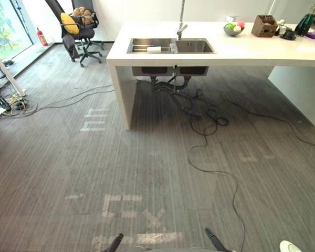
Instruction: Walk over to the sink, pick up the cup, carry it to the dishwasher, place the cup inside the dishwasher, then close the dishwasher door
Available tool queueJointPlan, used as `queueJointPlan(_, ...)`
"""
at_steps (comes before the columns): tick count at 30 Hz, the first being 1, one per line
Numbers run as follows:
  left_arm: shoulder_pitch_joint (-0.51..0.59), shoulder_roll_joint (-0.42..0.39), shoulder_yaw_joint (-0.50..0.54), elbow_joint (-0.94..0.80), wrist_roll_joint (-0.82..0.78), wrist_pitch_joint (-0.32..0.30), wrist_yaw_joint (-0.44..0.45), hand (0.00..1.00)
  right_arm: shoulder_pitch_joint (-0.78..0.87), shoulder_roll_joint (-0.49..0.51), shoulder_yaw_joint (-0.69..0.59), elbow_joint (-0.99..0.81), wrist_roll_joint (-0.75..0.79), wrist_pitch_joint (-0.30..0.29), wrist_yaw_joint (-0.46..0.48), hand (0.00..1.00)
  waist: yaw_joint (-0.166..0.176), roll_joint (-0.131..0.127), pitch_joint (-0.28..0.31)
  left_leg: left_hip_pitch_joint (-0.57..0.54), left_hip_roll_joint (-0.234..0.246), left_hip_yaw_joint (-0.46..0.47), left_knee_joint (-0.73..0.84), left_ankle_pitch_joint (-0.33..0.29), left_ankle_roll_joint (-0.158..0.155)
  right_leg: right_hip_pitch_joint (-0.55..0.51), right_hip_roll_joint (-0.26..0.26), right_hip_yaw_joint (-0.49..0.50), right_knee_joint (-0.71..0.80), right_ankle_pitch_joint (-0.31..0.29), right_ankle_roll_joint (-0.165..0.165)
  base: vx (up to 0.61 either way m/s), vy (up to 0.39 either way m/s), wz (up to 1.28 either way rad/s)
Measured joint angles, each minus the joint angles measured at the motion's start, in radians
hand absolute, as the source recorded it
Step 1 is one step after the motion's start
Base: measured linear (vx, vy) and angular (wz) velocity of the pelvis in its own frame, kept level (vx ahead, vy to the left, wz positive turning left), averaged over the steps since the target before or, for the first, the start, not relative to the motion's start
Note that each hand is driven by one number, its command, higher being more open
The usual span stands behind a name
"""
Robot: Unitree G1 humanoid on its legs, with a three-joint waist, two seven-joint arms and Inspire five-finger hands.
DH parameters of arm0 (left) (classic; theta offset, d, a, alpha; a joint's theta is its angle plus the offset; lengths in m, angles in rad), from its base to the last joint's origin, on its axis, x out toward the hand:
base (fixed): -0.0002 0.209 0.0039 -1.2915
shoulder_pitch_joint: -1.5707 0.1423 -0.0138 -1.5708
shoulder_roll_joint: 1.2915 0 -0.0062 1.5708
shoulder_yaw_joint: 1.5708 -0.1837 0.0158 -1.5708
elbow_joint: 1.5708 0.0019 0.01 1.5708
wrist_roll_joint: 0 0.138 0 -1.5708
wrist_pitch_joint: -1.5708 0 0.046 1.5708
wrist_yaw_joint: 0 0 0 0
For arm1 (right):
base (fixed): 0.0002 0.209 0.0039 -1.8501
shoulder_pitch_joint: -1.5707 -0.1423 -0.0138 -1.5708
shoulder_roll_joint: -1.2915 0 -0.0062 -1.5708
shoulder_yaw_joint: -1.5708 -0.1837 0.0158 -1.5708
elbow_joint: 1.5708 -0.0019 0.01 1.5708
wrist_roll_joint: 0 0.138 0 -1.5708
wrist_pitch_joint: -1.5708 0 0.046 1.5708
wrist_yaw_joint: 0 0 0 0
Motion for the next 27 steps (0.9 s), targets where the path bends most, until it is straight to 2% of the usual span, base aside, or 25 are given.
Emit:
queueJointPlan(2,0.016,-0.003,0.027,0.001,-0.056,0.009,-0.039,1.0,0.023,0.018,-0.034,0.001,0.028,0.013,0.019,1.0,0.0,-0.009,-0.017,0.035,-0.032,0.002,-0.108,0.046,-0.003,0.014,-0.008,-0.007,-0.053,0.023,0.007,0.07,0.003,0.07)
queueJointPlan(5,0.011,-0.01,0.049,0.018,-0.036,0.001,-0.048,1.0,0.031,0.03,-0.072,0.002,0.013,0.013,0.015,1.0,0.001,-0.008,-0.016,0.093,-0.068,-0.001,-0.259,0.121,0.0,0.042,-0.014,-0.032,-0.104,0.044,0.02,0.1,0.029,0.14)
queueJointPlan(7,0.003,-0.008,0.049,0.025,-0.026,-0.011,-0.05,1.0,0.024,0.032,-0.078,0.0,-0.016,0.008,0.008,1.0,0.009,-0.009,-0.014,0.126,-0.079,-0.004,-0.311,0.144,-0.004,0.065,-0.012,-0.043,-0.122,0.046,0.024,0.09,0.026,0.09)
queueJointPlan(11,-0.035,0.0,0.024,0.027,-0.026,-0.042,-0.042,1.0,-0.008,0.022,-0.057,-0.001,-0.019,0.004,-0.018,1.0,0.02,-0.009,-0.013,0.127,-0.083,-0.011,-0.311,0.144,-0.005,0.08,-0.015,-0.067,-0.141,0.048,0.029,0.04,-0.003,0.11)
queueJointPlan(14,-0.051,-0.004,-0.003,0.026,-0.03,-0.059,-0.015,1.0,-0.02,0.021,-0.057,0.002,-0.015,0.002,-0.041,1.0,0.016,-0.005,-0.01,0.126,-0.084,-0.033,-0.311,0.147,-0.01,0.093,-0.015,-0.088,-0.153,0.049,0.03,-0.01,-0.037,0.19)
queueJointPlan(19,-0.085,-0.019,-0.028,0.02,-0.039,-0.1,0.029,1.0,-0.058,0.021,-0.056,0.024,0.031,-0.052,-0.07,1.0,0.011,0.004,0.004,0.122,-0.082,-0.058,-0.312,0.158,-0.018,0.097,-0.011,-0.111,-0.155,0.05,0.029,-0.06,-0.043,0.15)
queueJointPlan(23,-0.093,-0.018,-0.042,0.023,-0.037,-0.101,0.022,1.0,-0.094,0.024,-0.057,0.042,0.066,-0.1,-0.074,1.0,-0.006,0.007,0.012,0.119,-0.082,-0.069,-0.312,0.165,-0.01,0.097,-0.008,-0.115,-0.159,0.057,0.025,-0.06,-0.026,0.05)
queueJointPlan(27,-0.102,-0.012,-0.045,0.033,-0.039,-0.098,-0.003,1.0,-0.101,0.03,-0.067,0.056,0.062,-0.105,-0.076,1.0,-0.007,0.004,0.023,0.124,-0.085,-0.068,-0.312,0.167,-0.008,0.11,-0.007,-0.114,-0.177,0.069,0.024,-0.02,-0.005,0.0)
